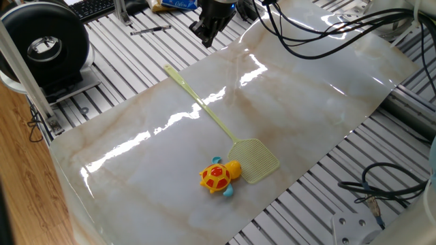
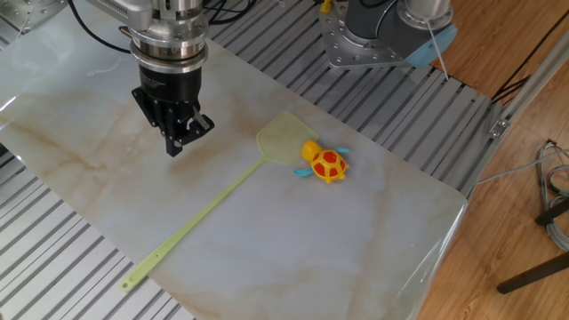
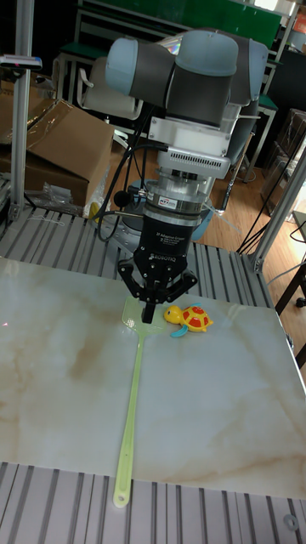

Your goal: Swat with a flyswatter

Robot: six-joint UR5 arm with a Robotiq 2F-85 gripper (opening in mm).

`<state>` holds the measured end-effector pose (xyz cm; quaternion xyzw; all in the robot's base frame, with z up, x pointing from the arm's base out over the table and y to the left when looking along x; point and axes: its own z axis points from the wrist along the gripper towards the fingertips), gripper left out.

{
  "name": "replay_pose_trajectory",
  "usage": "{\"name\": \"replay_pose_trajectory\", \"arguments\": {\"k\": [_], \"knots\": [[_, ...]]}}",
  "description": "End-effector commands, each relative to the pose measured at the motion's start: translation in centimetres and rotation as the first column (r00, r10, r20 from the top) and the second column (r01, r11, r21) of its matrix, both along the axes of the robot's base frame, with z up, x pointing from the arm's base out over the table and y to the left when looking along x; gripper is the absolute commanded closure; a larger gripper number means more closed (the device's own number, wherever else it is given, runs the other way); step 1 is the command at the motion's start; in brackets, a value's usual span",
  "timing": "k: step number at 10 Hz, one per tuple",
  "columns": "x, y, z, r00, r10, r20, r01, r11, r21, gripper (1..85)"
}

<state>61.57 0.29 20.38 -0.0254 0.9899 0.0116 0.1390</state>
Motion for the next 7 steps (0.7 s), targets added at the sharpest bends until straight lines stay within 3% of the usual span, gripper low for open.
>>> {"name": "replay_pose_trajectory", "arguments": {"k": [1,7], "knots": [[0.07,0.18,0.15,1.0,-0.003,0.003,0.003,1.0,0.012,84.3],[0.27,-0.09,0.12,1.0,0.01,0.011,-0.01,1.0,-0.002,84.3]]}}
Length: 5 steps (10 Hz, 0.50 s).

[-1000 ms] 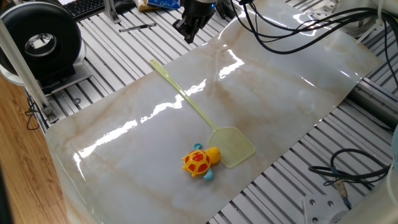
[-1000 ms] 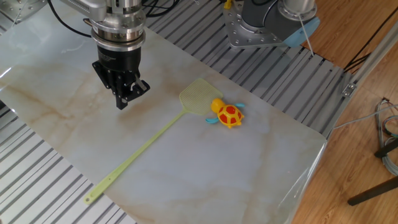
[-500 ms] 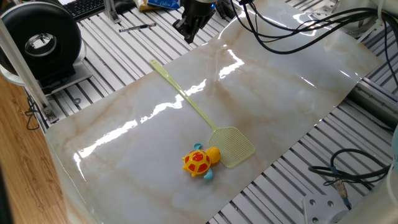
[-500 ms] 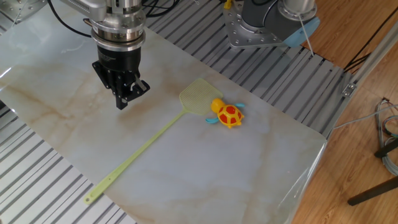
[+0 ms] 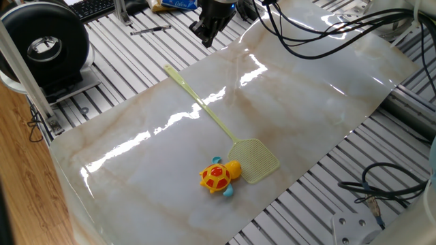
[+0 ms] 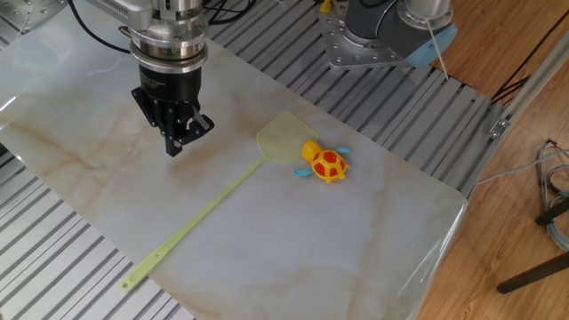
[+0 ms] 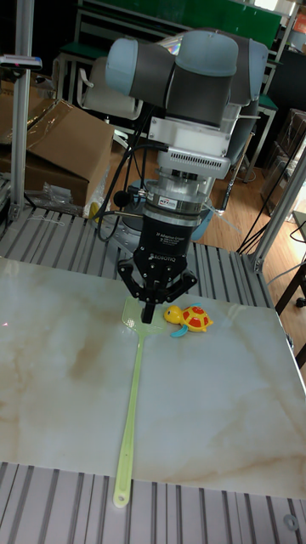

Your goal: Swat with a flyswatter

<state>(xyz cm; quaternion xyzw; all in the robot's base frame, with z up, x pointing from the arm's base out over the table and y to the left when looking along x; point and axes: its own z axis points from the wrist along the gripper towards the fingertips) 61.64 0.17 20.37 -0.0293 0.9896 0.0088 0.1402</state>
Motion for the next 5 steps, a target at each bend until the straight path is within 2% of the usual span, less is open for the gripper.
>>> {"name": "replay_pose_trajectory", "arguments": {"k": [1,5], "knots": [[0.4,-0.2,0.1,1.0,0.004,0.014,-0.004,1.0,-0.004,84.3],[0.3,-1.3,0.0,0.999,0.036,0.013,-0.035,0.998,-0.061,84.3]]}}
